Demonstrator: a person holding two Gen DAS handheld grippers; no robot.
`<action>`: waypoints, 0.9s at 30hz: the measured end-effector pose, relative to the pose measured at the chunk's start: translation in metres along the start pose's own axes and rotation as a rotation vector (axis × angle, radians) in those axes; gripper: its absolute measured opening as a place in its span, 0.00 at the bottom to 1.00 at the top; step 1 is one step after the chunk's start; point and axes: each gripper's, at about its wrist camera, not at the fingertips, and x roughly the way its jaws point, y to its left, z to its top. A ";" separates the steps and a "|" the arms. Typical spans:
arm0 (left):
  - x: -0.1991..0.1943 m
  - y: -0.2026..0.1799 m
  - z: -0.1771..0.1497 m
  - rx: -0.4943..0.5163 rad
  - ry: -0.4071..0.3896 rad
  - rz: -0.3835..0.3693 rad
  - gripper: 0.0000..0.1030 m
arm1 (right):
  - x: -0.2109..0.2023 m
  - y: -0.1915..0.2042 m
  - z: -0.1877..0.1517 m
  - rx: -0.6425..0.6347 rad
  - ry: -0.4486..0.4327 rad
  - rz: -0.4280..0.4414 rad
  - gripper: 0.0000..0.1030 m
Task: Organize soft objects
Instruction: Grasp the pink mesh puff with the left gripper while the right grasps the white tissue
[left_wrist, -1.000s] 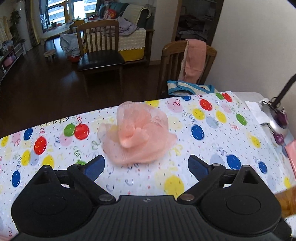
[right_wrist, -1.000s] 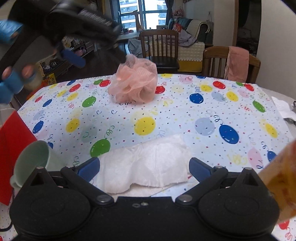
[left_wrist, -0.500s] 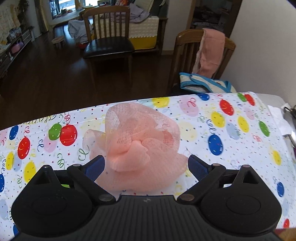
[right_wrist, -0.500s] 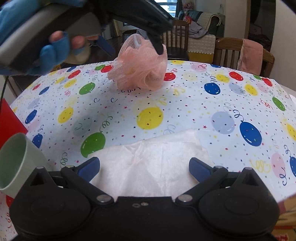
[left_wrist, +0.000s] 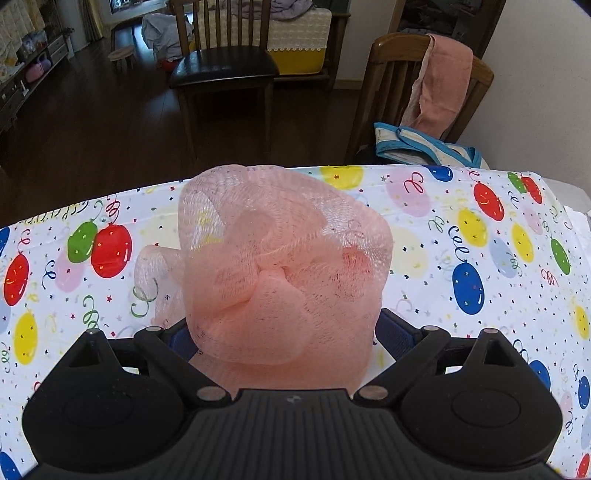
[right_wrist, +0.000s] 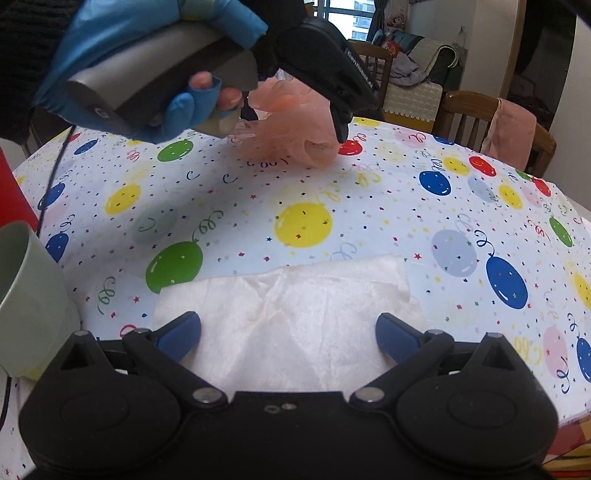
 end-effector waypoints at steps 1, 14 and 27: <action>0.001 0.000 0.000 -0.001 0.000 -0.001 0.90 | 0.000 0.000 0.000 0.000 0.000 0.001 0.97; 0.001 0.008 -0.002 -0.006 0.005 -0.016 0.39 | -0.012 0.005 0.001 -0.017 -0.035 0.001 0.30; -0.032 0.020 -0.013 0.004 -0.021 0.011 0.31 | -0.031 -0.010 0.001 0.084 -0.079 -0.002 0.04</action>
